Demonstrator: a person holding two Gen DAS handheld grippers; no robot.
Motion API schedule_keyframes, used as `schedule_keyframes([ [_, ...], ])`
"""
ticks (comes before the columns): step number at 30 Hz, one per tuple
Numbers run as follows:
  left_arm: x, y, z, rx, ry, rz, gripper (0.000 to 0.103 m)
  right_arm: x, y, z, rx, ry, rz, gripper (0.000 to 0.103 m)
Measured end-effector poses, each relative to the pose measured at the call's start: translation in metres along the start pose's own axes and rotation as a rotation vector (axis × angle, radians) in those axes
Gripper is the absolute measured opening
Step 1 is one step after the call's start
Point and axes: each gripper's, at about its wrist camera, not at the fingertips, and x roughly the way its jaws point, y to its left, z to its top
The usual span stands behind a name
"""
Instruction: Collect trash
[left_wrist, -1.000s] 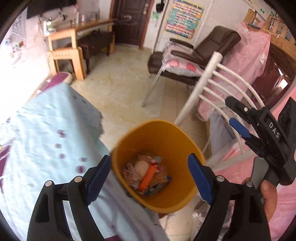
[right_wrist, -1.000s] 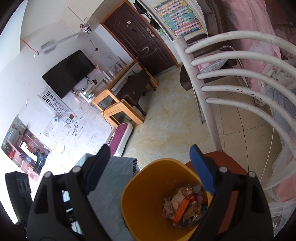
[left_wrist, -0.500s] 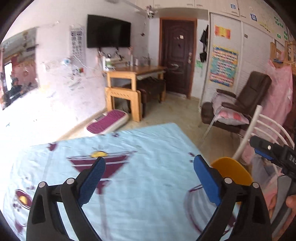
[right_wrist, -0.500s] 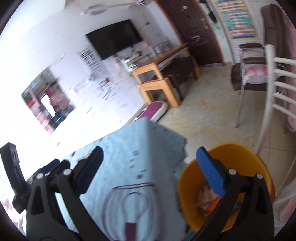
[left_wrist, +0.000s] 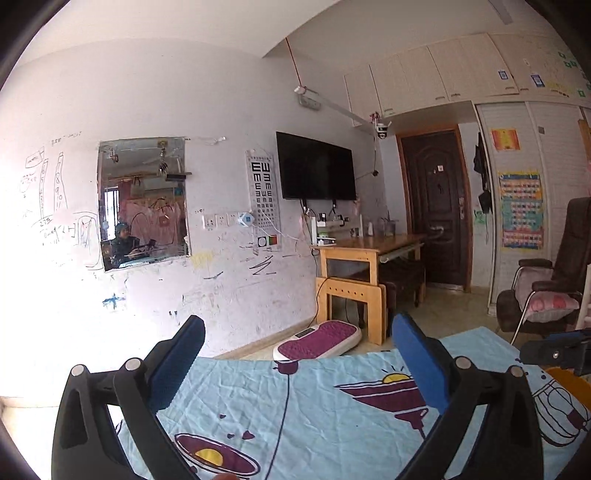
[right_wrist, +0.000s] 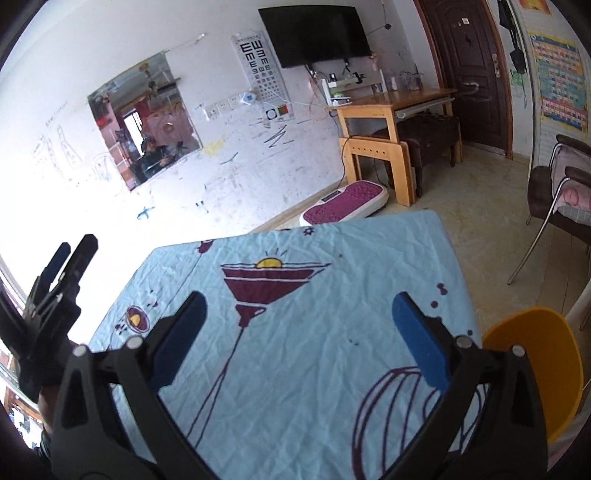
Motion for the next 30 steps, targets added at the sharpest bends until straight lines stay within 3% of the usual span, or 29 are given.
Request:
schedule_keyframes([
  [4, -0.006, 0.016, 0.0, -0.011, -0.005, -0.004, 0.097, 0.001, 0.028, 0.005, -0.065, -0.079, -0.02, 0.096],
  [13, 0.002, 0.044, -0.011, -0.075, 0.021, -0.003, 0.097, -0.017, 0.071, -0.007, -0.243, -0.379, -0.074, 0.096],
  [16, 0.005, 0.049, -0.013, -0.09, 0.041, -0.005, 0.097, -0.018, 0.08, -0.01, -0.271, -0.391, -0.056, 0.096],
  [30, -0.008, 0.053, -0.016, -0.122, 0.125, -0.014, 0.097, -0.025, 0.08, -0.028, -0.251, -0.267, -0.062, 0.096],
])
